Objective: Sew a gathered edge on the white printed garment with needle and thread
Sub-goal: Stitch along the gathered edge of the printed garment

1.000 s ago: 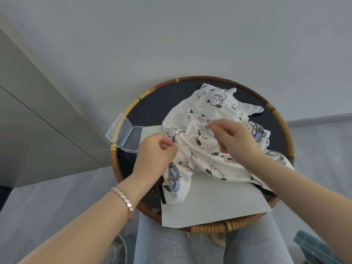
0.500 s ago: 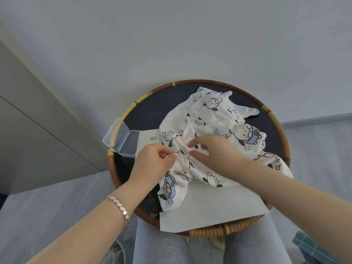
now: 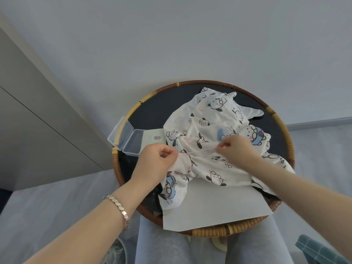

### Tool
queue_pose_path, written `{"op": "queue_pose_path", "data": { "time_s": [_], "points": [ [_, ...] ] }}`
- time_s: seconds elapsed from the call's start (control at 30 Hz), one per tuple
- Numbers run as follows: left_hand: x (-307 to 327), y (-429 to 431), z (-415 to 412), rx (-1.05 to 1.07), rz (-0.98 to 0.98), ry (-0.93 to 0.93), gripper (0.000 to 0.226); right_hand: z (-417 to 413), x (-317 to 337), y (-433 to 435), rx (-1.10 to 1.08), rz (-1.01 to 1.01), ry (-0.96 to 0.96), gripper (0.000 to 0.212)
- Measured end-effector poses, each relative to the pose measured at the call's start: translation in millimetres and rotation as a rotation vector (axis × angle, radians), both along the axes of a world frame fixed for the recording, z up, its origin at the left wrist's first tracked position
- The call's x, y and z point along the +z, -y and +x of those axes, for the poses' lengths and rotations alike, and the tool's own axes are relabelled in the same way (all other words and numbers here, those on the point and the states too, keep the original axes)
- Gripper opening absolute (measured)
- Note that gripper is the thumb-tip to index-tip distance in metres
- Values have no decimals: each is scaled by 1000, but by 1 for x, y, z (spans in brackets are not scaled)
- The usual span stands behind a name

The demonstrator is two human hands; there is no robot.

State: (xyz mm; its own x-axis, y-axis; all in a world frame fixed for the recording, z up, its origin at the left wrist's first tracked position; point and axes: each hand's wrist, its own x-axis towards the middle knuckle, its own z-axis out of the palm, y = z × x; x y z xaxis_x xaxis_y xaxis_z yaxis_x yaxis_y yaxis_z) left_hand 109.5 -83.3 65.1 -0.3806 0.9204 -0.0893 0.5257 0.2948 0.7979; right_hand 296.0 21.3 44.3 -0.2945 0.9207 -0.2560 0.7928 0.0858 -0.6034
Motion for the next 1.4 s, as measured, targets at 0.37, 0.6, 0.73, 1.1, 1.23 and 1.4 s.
{"op": "queue_pose_path", "data": {
  "time_s": [0.37,0.6,0.73,1.1,1.23,1.4],
  "points": [
    [0,1,4,-36,5,-35,5,-11,29,16,208,45,-84,22],
    [4,2,6,-83,8,-14,4,-35,29,34,408,106,-89,12],
    [3,4,3,-74,8,-55,4,-21,24,24,246,5,-150,11],
    [0,6,9,-97,23,-71,7,7,12,-4,27,23,93,6],
    [2,6,7,-107,-32,-10,3,-21,29,36,112,18,-238,17],
    [4,10,-4,4,-127,143,1,-35,28,66,51,-190,-463,26]
  ]
}}
